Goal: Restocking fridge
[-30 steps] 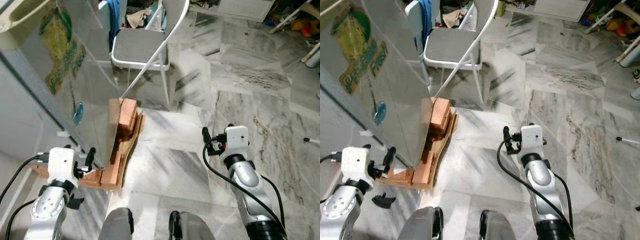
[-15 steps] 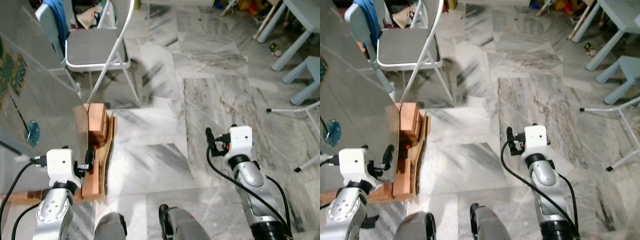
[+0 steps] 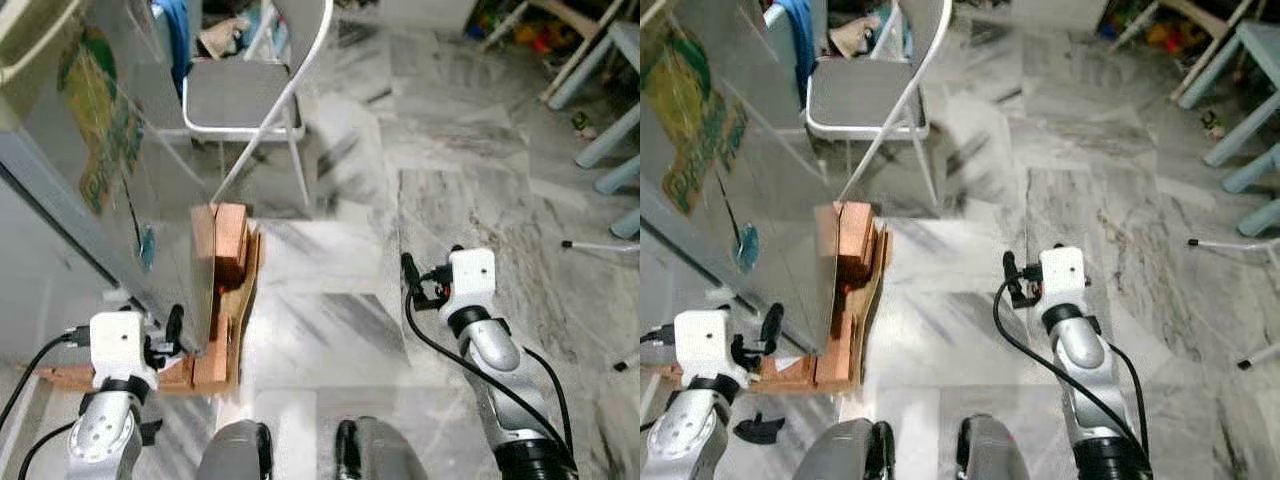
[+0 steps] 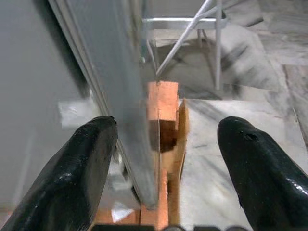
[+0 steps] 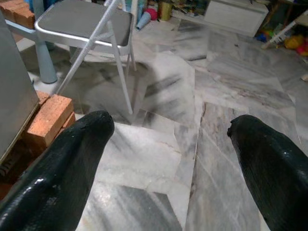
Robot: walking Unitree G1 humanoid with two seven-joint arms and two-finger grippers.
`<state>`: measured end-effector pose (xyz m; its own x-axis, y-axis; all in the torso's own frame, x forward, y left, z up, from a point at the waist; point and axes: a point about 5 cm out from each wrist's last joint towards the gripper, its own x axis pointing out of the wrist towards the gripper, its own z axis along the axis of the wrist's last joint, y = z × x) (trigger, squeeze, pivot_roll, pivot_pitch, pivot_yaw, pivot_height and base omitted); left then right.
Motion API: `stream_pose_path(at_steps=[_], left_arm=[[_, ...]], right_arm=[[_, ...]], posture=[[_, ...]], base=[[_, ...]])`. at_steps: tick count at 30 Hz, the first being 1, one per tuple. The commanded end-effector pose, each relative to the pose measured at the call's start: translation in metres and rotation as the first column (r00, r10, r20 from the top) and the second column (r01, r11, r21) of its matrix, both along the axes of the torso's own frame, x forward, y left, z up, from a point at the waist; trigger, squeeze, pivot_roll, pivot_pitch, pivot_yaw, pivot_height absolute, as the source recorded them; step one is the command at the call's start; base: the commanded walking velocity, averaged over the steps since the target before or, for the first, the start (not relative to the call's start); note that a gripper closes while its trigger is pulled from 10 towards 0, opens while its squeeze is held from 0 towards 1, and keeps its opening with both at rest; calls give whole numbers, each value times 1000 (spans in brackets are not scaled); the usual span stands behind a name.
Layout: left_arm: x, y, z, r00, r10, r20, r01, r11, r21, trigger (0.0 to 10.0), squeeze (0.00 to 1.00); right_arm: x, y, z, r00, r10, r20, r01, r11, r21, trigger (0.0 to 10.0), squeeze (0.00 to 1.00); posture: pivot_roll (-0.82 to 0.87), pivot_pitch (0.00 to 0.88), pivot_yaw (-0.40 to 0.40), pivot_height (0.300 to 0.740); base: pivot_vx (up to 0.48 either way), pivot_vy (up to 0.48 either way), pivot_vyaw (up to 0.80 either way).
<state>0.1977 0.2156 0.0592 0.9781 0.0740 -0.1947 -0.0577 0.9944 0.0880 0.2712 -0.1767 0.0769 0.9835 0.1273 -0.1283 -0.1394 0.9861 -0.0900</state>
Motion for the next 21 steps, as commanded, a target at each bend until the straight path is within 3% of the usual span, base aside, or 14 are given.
stream_pose_path(at_steps=[1, 7, 11, 18, 21], left_arm=[[-3, -8, 0, 998, -55, 2, 55, 998, 32, 10000, 0], [-3, -12, -2, 996, -93, -13, 93, 996, 3, 10000, 0], [-3, -4, -3, 999, -32, -20, 32, 999, 18, 10000, 0], [6, 3, 6, 999, -30, 16, 30, 1000, 11, 10000, 0], [14, 5, 14, 998, -24, 53, 23, 1000, 16, 10000, 0]], right_arm=[[-3, -2, -2, 1000, 15, -20, -15, 1000, 9, 10000, 0], [-3, -1, -2, 1000, 17, -18, -17, 1000, -4, 10000, 0], [-4, -3, -2, 1000, -4, -20, 3, 1000, -13, 10000, 0], [-5, -5, -3, 998, -22, -57, 20, 1000, -21, 10000, 0], [-10, 3, -7, 993, 0, -116, -1, 1000, -11, 10000, 0]], posture=[[98, 159, -59, 740], [107, 157, -60, 740], [101, 154, -60, 740], [105, 155, -70, 740], [109, 156, -74, 740]], base=[[0, 0, 0], [0, 0, 0], [0, 0, 0], [0, 0, 0], [0, 0, 0]])
